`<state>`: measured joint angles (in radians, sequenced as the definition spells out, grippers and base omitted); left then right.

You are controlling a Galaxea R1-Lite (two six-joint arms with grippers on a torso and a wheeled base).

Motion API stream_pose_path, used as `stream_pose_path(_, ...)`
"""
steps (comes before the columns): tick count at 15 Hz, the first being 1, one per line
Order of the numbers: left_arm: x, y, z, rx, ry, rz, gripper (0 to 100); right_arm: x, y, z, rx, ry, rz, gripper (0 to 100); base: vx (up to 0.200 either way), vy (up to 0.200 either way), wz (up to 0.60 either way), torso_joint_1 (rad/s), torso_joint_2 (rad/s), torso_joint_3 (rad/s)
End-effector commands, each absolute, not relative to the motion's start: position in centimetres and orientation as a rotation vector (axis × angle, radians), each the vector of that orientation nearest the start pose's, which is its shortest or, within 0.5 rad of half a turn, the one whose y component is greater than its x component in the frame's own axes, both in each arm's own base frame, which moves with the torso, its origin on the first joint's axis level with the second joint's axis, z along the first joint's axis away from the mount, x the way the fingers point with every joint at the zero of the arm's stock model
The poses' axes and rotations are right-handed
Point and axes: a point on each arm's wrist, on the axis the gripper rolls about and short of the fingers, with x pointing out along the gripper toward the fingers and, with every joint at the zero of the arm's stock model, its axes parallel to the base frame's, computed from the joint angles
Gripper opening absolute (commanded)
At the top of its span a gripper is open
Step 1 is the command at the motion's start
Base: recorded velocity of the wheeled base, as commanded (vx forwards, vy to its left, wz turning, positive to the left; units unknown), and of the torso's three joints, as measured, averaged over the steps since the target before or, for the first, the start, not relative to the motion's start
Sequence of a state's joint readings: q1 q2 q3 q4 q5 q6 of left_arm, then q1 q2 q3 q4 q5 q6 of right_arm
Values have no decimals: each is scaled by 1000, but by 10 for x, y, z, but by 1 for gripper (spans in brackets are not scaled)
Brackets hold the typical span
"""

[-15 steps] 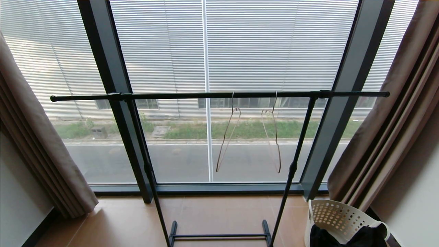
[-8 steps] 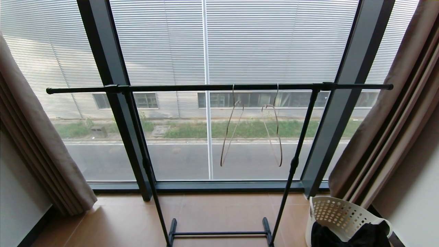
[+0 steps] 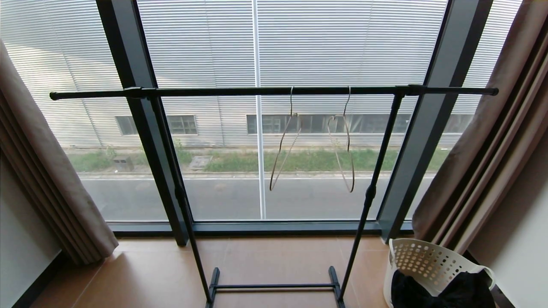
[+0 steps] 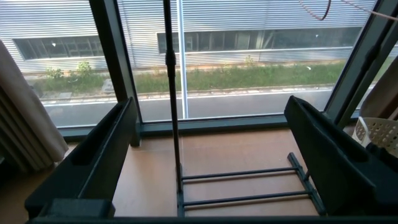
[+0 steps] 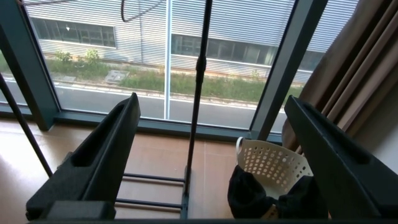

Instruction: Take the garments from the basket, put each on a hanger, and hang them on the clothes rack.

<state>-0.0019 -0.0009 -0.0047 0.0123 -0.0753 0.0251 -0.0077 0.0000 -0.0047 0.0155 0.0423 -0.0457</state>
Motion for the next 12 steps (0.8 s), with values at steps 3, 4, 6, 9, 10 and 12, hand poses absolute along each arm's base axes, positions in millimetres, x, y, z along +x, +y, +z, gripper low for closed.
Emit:
stream_pose_path(3, -23, -2, 75, 26, 7, -77, 100, -23, 1, 75, -46, 10, 36, 100, 0, 0, 0, -219, 541, 318)
stream_pose_path(4, -23, -2, 75, 27, 7, -78, 100, -23, 1, 75, -46, 13, 36, 100, 0, 0, 0, -222, 559, 320)
stream_pose_path(6, -23, -2, 75, 27, 7, -78, 100, -23, 1, 75, -46, 11, 36, 100, 0, 0, 0, -217, 547, 325)
stream_pose_path(9, -23, -2, 75, 26, 7, -78, 100, -23, 1, 75, -46, 10, 36, 100, 0, 0, 0, -201, 525, 317)
stream_pose_path(10, -23, -2, 75, 27, 7, -78, 100, -23, 1, 75, -46, 10, 36, 100, 0, 0, 0, -193, 510, 320)
stream_pose_path(12, -23, -2, 75, 27, 7, -80, 100, -23, 1, 75, -46, 10, 36, 100, 0, 0, 0, -178, 510, 322)
